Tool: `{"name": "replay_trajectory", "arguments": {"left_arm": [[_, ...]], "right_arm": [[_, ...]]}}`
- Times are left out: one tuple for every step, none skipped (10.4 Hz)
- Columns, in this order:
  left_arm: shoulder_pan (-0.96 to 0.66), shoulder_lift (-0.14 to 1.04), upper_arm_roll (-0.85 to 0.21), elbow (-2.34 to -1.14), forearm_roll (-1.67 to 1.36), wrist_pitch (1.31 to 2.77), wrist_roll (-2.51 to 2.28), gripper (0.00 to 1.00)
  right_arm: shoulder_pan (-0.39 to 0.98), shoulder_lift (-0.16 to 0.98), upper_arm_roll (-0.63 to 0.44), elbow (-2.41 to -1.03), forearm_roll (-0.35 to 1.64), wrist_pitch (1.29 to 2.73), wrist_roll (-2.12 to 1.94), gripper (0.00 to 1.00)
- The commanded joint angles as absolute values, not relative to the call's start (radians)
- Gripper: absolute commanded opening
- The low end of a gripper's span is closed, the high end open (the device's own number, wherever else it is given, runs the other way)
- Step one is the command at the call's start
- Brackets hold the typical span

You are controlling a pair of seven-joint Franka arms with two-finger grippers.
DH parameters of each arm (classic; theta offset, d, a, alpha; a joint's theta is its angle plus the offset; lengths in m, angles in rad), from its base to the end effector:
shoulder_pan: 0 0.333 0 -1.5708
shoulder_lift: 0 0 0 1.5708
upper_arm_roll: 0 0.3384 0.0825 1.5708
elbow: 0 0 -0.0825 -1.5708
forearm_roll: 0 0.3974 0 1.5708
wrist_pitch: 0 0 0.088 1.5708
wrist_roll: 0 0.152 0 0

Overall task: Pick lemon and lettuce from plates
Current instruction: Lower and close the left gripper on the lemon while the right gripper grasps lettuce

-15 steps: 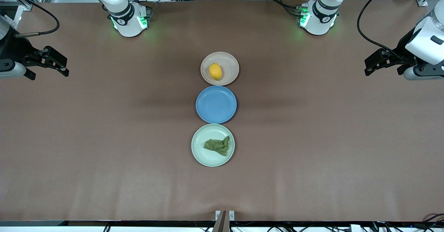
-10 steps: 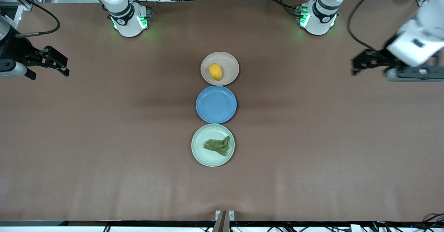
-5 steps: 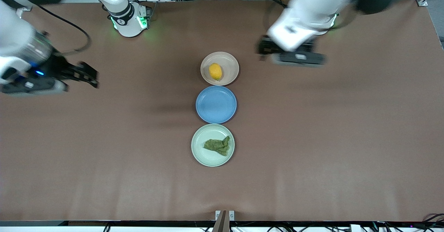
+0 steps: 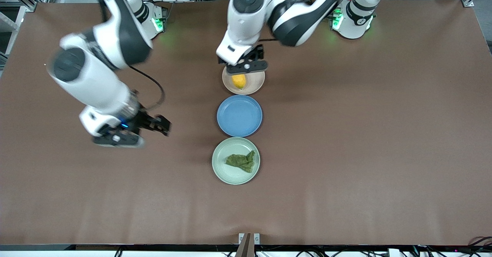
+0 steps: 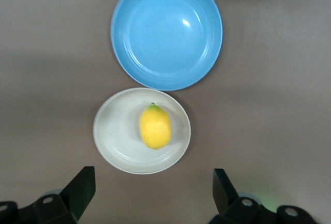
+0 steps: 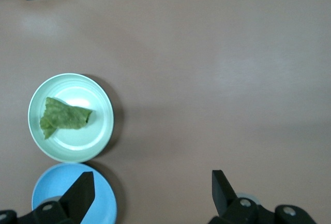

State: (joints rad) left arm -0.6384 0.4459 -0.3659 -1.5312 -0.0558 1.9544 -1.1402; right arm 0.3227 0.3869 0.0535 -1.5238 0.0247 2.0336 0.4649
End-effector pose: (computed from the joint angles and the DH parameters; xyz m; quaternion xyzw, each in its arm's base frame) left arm 0.3977 -0.5779 0.3863 0.9902 0.0944 -0.0893 0.0516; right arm 0.6632 0.2596 0.4209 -0.9965 0.0516 -0.0476 0.0446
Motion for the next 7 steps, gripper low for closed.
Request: {"name": "replay_trajectory", "arguments": {"left_arm": [[-0.670, 0.530, -0.357, -1.508, -0.029, 2.019, -1.224, 1.00], [-0.681, 0.557, -0.357, -1.509, -0.011, 2.026, -1.220, 1.00], [-0.714, 0.587, -0.356, -1.512, 0.036, 2.040, -1.229, 1.00], [-0.739, 0.615, -0.348, -1.519, 0.093, 2.064, -1.248, 1.00], [-0.745, 0.639, -0.348, -1.522, 0.103, 2.077, -1.250, 1.00], [-0.750, 0.659, -0.348, -1.529, 0.121, 2.079, -1.253, 1.00], [-0.762, 0.663, -0.348, -1.573, 0.124, 2.130, -1.278, 1.00]], "right_arm": [[0.383, 0.545, 0.046, -1.399, 0.020, 2.060, 0.619, 1.00], [0.390, 0.601, 0.048, -1.360, 0.024, 2.083, 0.670, 1.00], [0.399, 0.638, 0.048, -1.356, 0.029, 2.139, 0.740, 1.00], [0.428, 0.681, 0.048, -1.358, 0.029, 2.196, 0.815, 1.00], [0.451, 0.721, 0.048, -1.353, 0.028, 2.279, 0.849, 1.00], [0.463, 0.748, 0.048, -1.353, 0.026, 2.325, 0.851, 1.00], [0.474, 0.779, 0.048, -1.330, 0.026, 2.342, 0.854, 1.00]]}}
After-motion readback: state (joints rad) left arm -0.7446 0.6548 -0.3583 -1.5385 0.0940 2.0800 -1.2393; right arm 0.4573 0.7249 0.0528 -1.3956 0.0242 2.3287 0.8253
